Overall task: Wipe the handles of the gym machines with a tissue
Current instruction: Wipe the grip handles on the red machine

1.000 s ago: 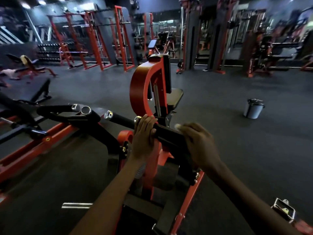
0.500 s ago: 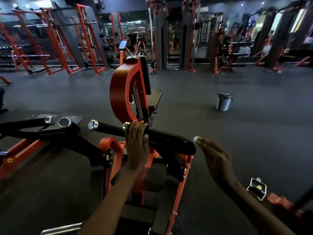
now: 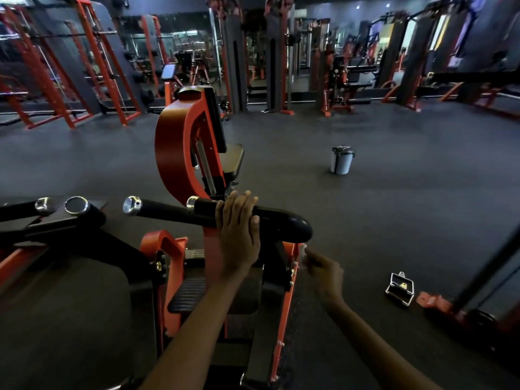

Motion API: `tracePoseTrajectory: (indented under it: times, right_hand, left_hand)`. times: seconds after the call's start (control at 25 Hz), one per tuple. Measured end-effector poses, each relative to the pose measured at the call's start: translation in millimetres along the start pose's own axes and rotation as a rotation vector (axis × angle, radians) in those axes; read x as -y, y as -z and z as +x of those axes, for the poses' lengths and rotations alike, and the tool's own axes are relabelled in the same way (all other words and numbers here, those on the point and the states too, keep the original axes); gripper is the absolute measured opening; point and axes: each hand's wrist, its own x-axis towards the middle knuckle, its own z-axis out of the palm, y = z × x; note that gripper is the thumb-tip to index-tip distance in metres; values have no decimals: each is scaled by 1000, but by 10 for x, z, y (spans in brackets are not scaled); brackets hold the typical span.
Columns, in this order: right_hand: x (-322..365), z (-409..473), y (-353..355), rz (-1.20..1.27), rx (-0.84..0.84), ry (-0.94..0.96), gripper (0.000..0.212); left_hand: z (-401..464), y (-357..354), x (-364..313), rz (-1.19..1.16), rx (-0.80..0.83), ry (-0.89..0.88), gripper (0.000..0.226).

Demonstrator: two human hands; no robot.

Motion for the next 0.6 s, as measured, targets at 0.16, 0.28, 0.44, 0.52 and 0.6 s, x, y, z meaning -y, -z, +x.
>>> tracePoseTrajectory:
  times: [0.16, 0.28, 0.44, 0.52, 0.6]
  right_hand:
    - [420, 136, -184, 632, -223, -432, 10]
    - [453, 208, -194, 623, -228, -557, 7]
    - [222, 361, -321, 564, -90, -700, 10]
    - [270, 379, -328, 632, -80, -741, 11]
    - [404, 313, -270, 752, -119, -752, 17]
  left_hand:
    - [-8, -89, 41, -19, -53, -13, 42]
    - [-22, -145, 65, -31, -106, -26, 43]
    - [-7, -170, 93, -32, -116, -42, 44]
    - [-31, -159, 105, -31, -120, -64, 44]
    - [-33, -165, 124, -29, -123, -80, 44]
